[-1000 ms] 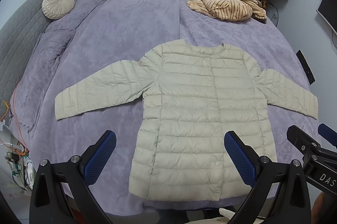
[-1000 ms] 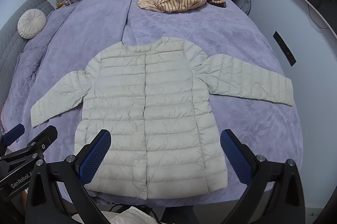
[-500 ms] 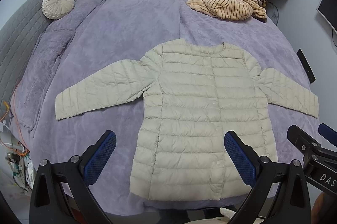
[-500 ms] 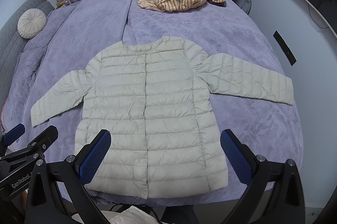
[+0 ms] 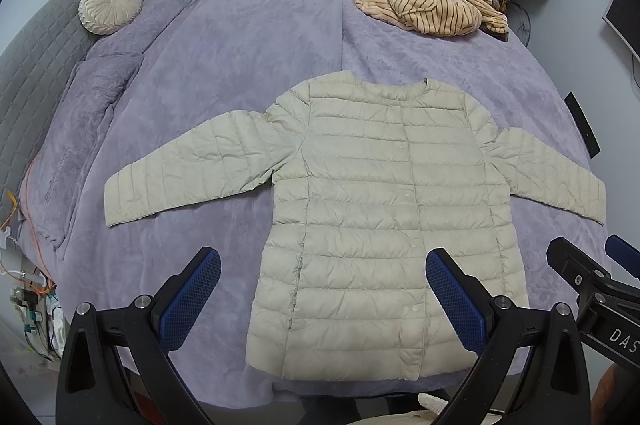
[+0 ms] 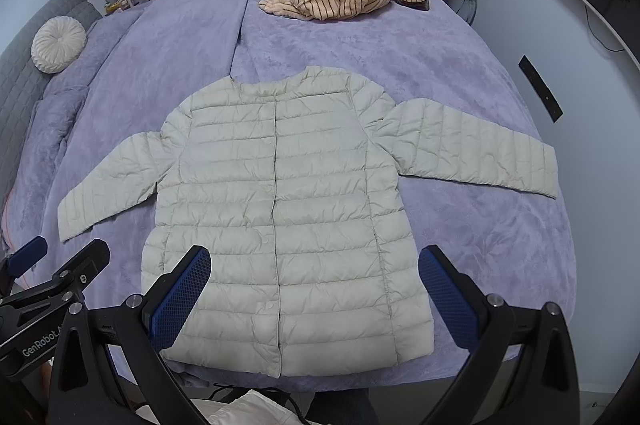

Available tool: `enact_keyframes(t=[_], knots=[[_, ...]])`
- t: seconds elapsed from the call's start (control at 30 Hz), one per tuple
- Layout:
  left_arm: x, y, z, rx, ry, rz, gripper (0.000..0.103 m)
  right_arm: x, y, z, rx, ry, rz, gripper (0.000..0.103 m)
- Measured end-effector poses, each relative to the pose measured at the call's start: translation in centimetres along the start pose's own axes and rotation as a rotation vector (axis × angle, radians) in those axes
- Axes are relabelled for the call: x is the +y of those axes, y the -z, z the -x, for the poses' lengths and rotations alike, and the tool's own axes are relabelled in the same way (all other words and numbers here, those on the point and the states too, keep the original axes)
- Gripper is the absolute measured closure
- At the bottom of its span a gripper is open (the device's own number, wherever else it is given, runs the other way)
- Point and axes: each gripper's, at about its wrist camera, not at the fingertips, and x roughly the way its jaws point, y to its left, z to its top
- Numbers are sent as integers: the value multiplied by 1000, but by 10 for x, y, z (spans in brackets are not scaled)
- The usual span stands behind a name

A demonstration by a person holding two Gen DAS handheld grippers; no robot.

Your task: Fold large clothes

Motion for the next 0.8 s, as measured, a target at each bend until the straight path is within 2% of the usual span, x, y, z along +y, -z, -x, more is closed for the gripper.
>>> enact_keyframes(t=[0.8], knots=[[4,1,-5,7,0,-2,0,1,4,-2,12,1,1,0]])
